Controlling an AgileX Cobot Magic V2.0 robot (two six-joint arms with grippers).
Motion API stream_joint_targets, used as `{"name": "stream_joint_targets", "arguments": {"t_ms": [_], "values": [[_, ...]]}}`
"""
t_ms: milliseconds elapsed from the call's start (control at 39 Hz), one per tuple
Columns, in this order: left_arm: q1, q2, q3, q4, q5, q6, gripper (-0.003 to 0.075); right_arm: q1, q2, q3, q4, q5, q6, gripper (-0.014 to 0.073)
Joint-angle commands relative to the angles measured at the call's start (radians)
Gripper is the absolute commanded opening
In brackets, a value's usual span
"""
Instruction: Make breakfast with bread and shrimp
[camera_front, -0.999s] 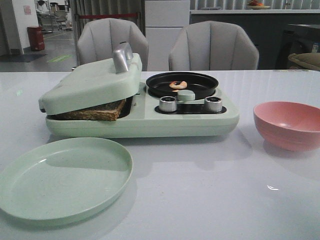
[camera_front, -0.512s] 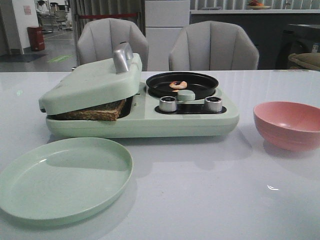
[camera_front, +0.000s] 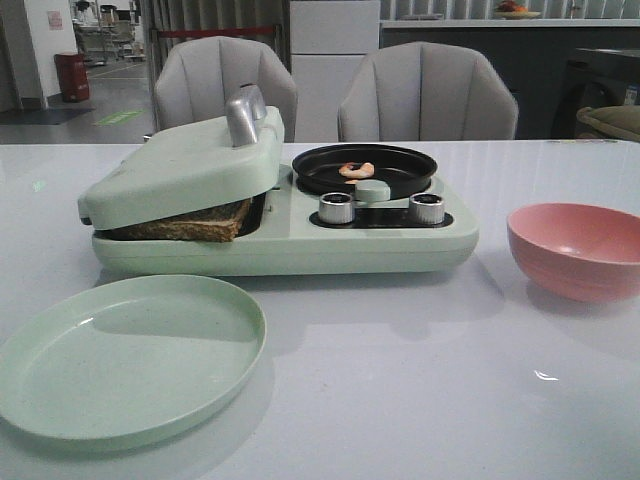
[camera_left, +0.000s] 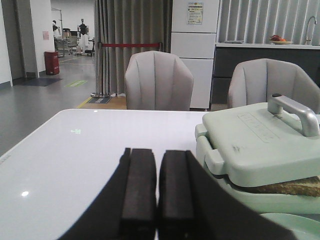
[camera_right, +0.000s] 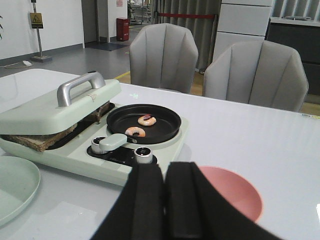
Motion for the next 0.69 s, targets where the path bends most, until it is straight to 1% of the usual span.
{"name": "stream_joint_targets", "arguments": {"t_ms": [0, 256, 333, 384, 461, 512, 538, 615, 666], "values": [[-0.007, -0.017, 0.02, 0.0, -0.072, -0.01, 0.0114, -0.001, 0.009, -0.025, -0.003, -0.078, -0.015, 0.0136], [-0.007, -0.017, 0.02, 0.0, -0.072, -0.01, 0.0113, -0.005, 0.009, -0.023, -0.008, -0.082, -0.015, 0.0136], [-0.007, -0.017, 0.02, 0.0, -0.072, -0.01, 0.0114, -0.028, -0.003, -0.022, -0.062, -0.08, 0.013, 0.0136], [-0.007, -0.017, 0.02, 0.0, -0.072, -0.01, 0.0114, -0.05, -0.019, -0.022, -0.128, -0.076, 0.099, 0.0136], [-0.007, -0.017, 0.02, 0.0, -0.072, -0.01, 0.0114, -0.084, -0.043, -0.01, -0.27, -0.08, 0.239, 0.0136], [-0.007, -0.017, 0.02, 0.0, -0.072, -0.01, 0.0114, -0.112, -0.063, 0.008, -0.374, -0.081, 0.358, 0.0136], [-0.007, -0.017, 0.02, 0.0, -0.072, -0.01, 0.0114, -0.123, -0.075, 0.022, -0.405, -0.081, 0.399, 0.0136], [-0.007, -0.017, 0.02, 0.0, -0.072, -0.01, 0.0114, -0.147, -0.112, 0.052, -0.433, -0.081, 0.465, 0.0136], [-0.007, -0.017, 0.02, 0.0, -0.072, -0.01, 0.0114, -0.16, -0.143, 0.077, -0.43, -0.082, 0.478, 0.0136]]}}
